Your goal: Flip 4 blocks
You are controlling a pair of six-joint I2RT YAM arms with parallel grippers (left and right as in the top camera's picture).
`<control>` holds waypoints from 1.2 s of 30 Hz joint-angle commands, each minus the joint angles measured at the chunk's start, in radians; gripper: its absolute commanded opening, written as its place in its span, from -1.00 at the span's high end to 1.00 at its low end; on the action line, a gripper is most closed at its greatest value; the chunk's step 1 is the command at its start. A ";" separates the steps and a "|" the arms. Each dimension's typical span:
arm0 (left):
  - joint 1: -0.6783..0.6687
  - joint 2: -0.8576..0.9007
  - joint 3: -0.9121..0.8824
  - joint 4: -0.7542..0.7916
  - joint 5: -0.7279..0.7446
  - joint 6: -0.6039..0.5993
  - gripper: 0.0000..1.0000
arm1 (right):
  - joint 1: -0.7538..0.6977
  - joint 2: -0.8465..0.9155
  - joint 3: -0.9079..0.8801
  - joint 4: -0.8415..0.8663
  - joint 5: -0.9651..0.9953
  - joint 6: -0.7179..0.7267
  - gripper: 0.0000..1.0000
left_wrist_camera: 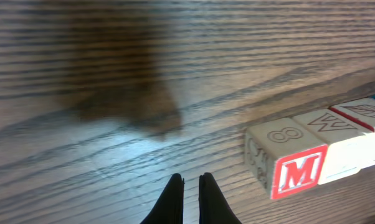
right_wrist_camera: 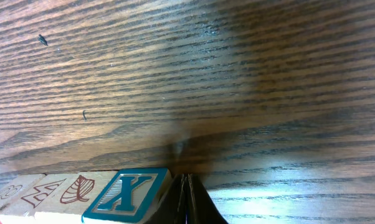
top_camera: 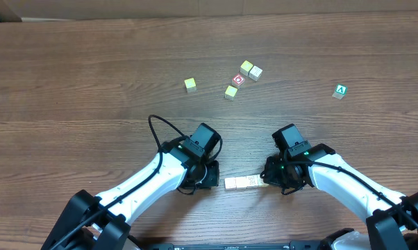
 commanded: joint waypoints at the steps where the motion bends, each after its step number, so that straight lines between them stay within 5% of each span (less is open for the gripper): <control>1: -0.023 -0.013 -0.024 0.023 0.019 -0.051 0.91 | -0.002 0.015 0.006 -0.004 -0.010 -0.011 0.92; 36: -0.052 0.127 -0.051 0.179 0.093 -0.098 0.92 | -0.002 0.015 0.006 0.000 -0.028 -0.007 0.92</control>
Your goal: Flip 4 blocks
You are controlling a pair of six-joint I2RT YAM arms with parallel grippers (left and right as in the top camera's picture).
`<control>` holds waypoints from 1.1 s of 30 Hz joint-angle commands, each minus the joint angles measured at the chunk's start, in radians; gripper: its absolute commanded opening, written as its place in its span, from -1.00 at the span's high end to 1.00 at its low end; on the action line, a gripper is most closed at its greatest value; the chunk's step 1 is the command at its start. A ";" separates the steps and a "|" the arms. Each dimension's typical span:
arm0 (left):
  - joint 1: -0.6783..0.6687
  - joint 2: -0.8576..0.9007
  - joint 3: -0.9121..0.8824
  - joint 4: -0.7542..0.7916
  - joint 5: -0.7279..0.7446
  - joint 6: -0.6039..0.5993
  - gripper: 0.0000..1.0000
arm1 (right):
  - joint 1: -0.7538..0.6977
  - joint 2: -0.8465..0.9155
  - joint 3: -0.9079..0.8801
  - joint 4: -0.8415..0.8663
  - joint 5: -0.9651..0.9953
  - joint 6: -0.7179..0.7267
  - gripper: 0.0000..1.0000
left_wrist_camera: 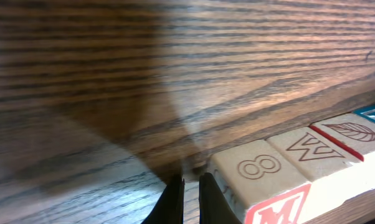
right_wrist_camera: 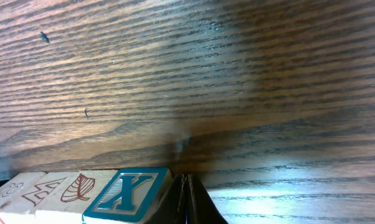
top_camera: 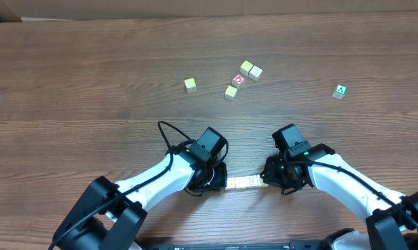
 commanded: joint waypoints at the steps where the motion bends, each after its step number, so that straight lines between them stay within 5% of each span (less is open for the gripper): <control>1: -0.014 0.040 -0.008 0.002 0.004 -0.003 0.92 | -0.002 0.013 0.006 -0.001 -0.017 -0.007 0.92; 33: 0.067 0.058 -0.006 -0.112 -0.108 0.294 0.92 | -0.001 0.013 0.006 -0.066 -0.121 0.080 0.92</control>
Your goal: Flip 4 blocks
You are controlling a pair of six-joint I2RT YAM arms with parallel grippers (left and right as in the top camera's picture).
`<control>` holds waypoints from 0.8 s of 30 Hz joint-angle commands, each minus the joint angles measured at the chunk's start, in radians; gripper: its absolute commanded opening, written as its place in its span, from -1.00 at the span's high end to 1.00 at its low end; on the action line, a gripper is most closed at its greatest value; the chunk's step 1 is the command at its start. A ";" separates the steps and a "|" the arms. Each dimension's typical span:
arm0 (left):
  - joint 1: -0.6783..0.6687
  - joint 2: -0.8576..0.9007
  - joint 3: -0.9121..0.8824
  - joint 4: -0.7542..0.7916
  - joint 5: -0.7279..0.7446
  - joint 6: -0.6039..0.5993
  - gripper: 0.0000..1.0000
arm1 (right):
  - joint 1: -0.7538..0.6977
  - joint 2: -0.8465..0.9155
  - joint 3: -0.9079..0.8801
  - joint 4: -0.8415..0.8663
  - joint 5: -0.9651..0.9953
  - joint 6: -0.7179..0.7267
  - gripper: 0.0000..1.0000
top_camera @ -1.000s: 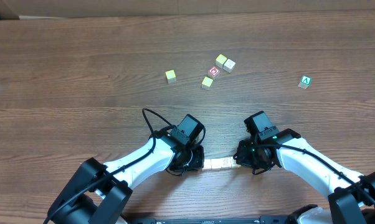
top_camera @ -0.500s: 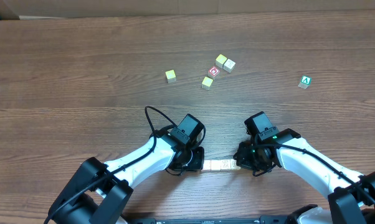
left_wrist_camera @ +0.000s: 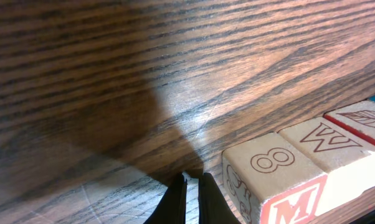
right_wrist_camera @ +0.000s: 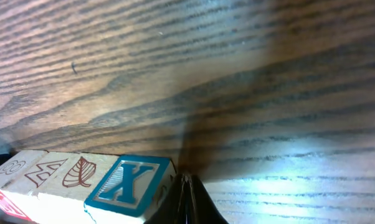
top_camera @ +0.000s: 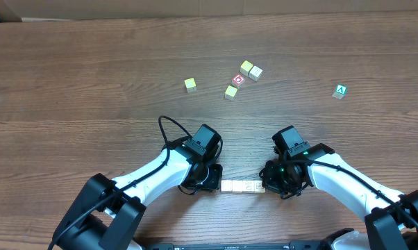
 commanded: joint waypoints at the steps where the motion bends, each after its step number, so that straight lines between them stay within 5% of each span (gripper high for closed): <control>1: 0.010 0.044 -0.025 -0.017 -0.116 0.060 0.92 | -0.001 0.005 0.006 -0.005 -0.019 0.039 0.92; 24: 0.010 0.044 -0.024 0.001 -0.117 0.179 0.92 | 0.073 0.005 0.006 -0.006 -0.068 0.138 0.92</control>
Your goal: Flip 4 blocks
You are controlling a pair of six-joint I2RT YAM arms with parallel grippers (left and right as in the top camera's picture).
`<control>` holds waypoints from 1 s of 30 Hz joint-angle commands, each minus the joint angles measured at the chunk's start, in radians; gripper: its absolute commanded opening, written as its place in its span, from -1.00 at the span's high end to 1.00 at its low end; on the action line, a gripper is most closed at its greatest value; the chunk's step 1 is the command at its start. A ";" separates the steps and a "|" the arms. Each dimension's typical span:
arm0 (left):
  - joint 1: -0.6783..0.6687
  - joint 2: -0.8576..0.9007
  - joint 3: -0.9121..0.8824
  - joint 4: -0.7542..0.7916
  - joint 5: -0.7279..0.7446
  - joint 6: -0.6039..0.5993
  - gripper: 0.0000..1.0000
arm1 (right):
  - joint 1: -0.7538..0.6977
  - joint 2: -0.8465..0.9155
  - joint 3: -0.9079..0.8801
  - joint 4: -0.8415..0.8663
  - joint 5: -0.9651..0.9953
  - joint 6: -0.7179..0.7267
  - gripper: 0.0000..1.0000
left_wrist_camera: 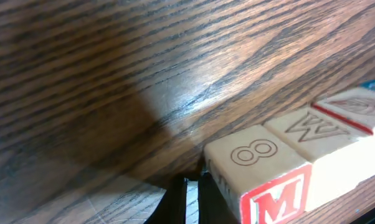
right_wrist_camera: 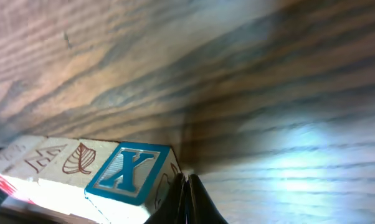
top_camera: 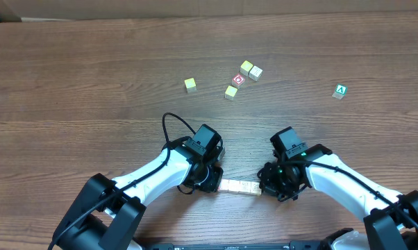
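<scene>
A row of four wooden blocks (top_camera: 238, 187) lies near the table's front edge, pinched end to end between my two grippers. My left gripper (top_camera: 212, 182) is shut, its tips (left_wrist_camera: 192, 190) against the end of the block with an 8 on top (left_wrist_camera: 253, 155) and a red M on its side (left_wrist_camera: 281, 196). After it come a W block (left_wrist_camera: 312, 127) and a leaf block (right_wrist_camera: 75, 158). My right gripper (top_camera: 264, 186) is shut, tips (right_wrist_camera: 187, 186) pressed on the end of the teal X block (right_wrist_camera: 126, 171).
Loose blocks sit farther back: two yellow-green ones (top_camera: 189, 84) (top_camera: 230, 92), a red-and-white one (top_camera: 238, 79), a touching pair (top_camera: 251, 69), and a green A block (top_camera: 340, 91) at the far right. The table's front edge lies close behind both arms.
The row and both grippers have shifted a little nearer the front edge, and the row now lies slightly slanted. Both grippers stay shut against its ends.
First my left gripper stood apart from the 8 block while the right touched the X block. Then the left gripper met the 8 end. After that the pinched row sat nearer the front edge, and now nearer still.
</scene>
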 commanded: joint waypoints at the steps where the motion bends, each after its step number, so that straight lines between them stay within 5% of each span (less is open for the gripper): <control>1: 0.010 0.044 -0.026 0.006 -0.111 0.023 0.92 | 0.053 0.005 0.006 0.013 -0.011 0.055 0.92; 30: 0.010 0.044 -0.026 0.026 -0.325 0.230 0.92 | 0.149 0.005 0.006 0.024 -0.031 0.295 0.92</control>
